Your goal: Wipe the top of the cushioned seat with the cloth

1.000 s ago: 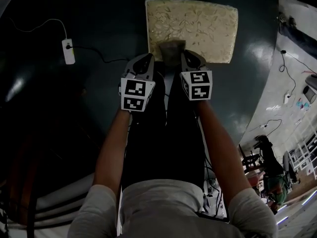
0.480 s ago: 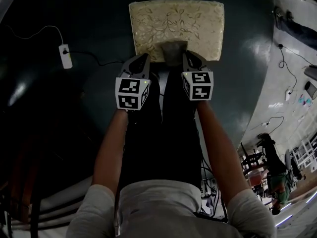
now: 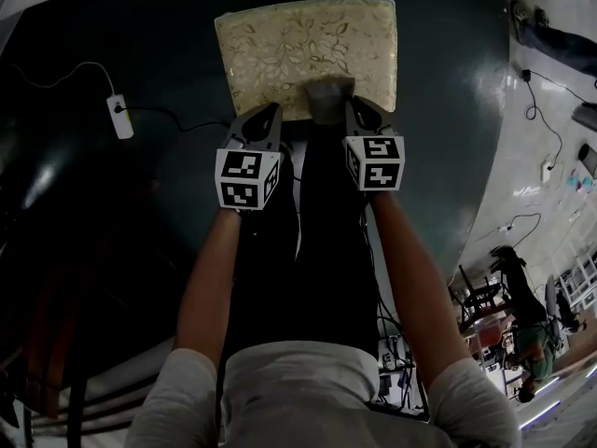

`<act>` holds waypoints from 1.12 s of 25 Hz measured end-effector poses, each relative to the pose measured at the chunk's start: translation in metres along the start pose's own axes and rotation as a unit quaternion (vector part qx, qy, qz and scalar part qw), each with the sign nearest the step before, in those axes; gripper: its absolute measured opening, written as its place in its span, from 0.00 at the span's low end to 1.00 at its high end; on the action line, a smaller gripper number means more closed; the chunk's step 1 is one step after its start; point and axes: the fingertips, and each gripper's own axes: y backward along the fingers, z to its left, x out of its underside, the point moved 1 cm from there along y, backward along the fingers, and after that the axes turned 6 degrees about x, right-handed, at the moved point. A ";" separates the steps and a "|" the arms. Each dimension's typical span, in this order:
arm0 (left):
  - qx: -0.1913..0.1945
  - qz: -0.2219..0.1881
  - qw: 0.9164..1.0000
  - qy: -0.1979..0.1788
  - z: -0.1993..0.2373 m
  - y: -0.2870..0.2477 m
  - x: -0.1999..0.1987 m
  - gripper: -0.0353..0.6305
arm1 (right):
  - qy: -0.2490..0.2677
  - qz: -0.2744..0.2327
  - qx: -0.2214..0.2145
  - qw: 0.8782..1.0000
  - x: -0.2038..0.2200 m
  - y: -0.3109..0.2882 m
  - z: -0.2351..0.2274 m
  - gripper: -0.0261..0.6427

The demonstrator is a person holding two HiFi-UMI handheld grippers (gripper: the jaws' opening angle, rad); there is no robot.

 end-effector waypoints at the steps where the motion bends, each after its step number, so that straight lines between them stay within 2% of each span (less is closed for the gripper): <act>1: 0.001 0.002 1.000 -0.001 -0.003 -0.003 -0.001 0.07 | -0.001 0.003 0.000 1.000 0.002 0.002 -0.005 0.06; 21: 0.015 0.025 0.999 -0.027 -0.086 -0.063 -0.046 0.07 | -0.051 0.003 0.010 0.999 0.011 0.024 -0.098 0.06; 28: 0.031 0.016 0.999 -0.033 -0.091 -0.075 -0.064 0.07 | -0.057 0.004 0.030 0.998 0.005 0.022 -0.118 0.06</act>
